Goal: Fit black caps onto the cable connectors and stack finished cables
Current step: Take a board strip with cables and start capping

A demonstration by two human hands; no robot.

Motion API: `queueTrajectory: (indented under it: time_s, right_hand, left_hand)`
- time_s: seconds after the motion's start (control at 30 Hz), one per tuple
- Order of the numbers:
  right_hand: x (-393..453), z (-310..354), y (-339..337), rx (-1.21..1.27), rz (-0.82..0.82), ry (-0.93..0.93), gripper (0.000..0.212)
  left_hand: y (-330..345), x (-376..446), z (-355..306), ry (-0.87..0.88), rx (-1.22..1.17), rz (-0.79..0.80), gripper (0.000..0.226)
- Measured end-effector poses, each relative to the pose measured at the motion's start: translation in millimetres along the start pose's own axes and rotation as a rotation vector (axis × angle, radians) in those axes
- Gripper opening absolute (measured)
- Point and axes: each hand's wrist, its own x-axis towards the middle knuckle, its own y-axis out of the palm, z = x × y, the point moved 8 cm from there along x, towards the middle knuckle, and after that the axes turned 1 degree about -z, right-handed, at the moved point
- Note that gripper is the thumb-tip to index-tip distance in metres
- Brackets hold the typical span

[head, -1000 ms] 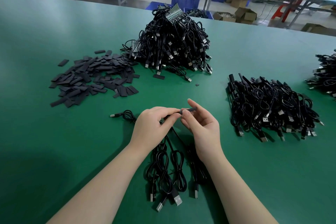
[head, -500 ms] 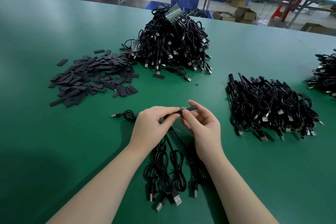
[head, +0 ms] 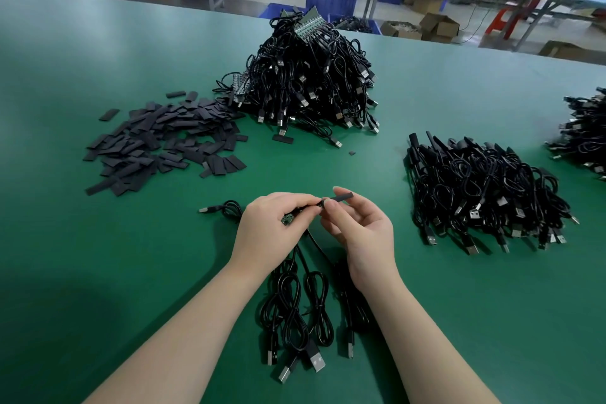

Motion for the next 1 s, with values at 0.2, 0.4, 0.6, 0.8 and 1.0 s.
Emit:
queueTrajectory:
  time_s: [0.2, 0.4, 0.6, 0.8, 1.0]
  right_hand:
    - [-1, 1, 1, -0.002, 0.008, -0.012, 0.017]
    - [-2, 3, 4, -0.077, 0.037, -0.038, 0.028]
    - [-7, 12, 9, -0.190, 0.051, -0.155, 0.038]
    - [-8, 11, 14, -0.382, 0.078, -0.189, 0.042]
    - [-7, 11, 15, -0.484, 0.122, -0.195, 0.050]
  left_hand:
    - [-2, 1, -3, 0.020, -0.007, -0.002, 0.015]
    - [-4, 0, -3, 0.009, 0.006, -0.027, 0.017]
    - [-1, 0, -2, 0.005, 0.005, -0.006, 0.018]
    - [-5, -1, 4, 0.002, 0.036, -0.033, 0.018]
    - [-1, -2, 3, 0.022, 0.096, 0.027, 0.018]
